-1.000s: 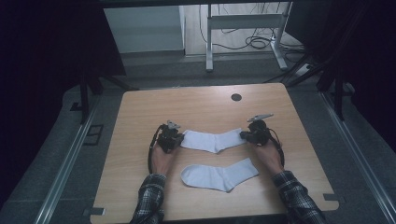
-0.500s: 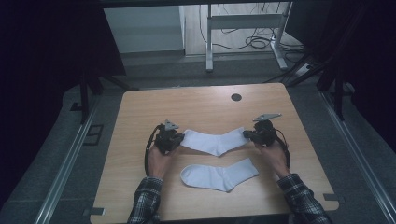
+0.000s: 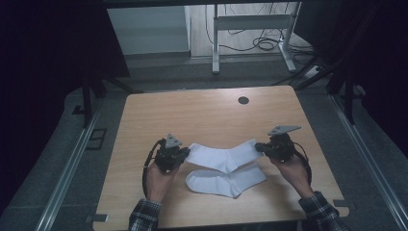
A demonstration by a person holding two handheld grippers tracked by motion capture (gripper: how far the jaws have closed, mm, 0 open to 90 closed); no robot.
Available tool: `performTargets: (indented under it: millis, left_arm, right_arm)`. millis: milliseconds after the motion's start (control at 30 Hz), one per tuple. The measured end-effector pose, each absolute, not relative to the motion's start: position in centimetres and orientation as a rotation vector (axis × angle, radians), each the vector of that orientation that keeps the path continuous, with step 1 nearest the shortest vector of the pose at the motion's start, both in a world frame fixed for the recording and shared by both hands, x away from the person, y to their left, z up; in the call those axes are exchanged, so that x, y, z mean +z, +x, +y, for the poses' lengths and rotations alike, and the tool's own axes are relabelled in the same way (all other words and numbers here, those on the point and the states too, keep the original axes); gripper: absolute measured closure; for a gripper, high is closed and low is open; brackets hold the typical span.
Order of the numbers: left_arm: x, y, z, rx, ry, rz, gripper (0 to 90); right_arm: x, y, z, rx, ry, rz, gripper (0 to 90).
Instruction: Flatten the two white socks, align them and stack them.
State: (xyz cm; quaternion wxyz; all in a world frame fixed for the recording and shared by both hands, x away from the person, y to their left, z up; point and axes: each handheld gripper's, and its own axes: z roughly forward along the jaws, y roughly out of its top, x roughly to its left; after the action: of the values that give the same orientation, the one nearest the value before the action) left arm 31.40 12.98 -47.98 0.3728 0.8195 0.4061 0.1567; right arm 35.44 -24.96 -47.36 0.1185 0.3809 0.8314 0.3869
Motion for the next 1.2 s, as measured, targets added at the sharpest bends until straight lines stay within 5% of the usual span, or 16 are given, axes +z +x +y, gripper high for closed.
performTargets:
  millis: [667,800,867,1000,1200]
  left_arm:
    - [-50.8,24.6,11.5,0.410,2.133,1.032,83.1]
    - [-51.7,24.7,11.5,0.470,2.134,1.065,59.6]
    - [-51.8,24.9,11.8,0.491,2.121,1.100,46.1]
    - [-52.3,25.4,12.2,0.450,2.109,1.138,40.7]
    - [-53.3,25.8,12.1,0.416,2.143,1.157,44.1]
  right_arm:
    - [-50.3,30.9,-26.0,1.095,1.139,2.552,85.8]
    - [-50.8,31.0,-26.0,1.080,1.140,2.554,81.3]
    - [-50.6,30.9,-26.2,1.096,1.153,2.527,67.1]
    - [-50.8,31.0,-26.1,1.062,1.168,2.532,58.2]
    - [-52.4,31.0,-25.5,1.012,1.167,2.564,59.1]
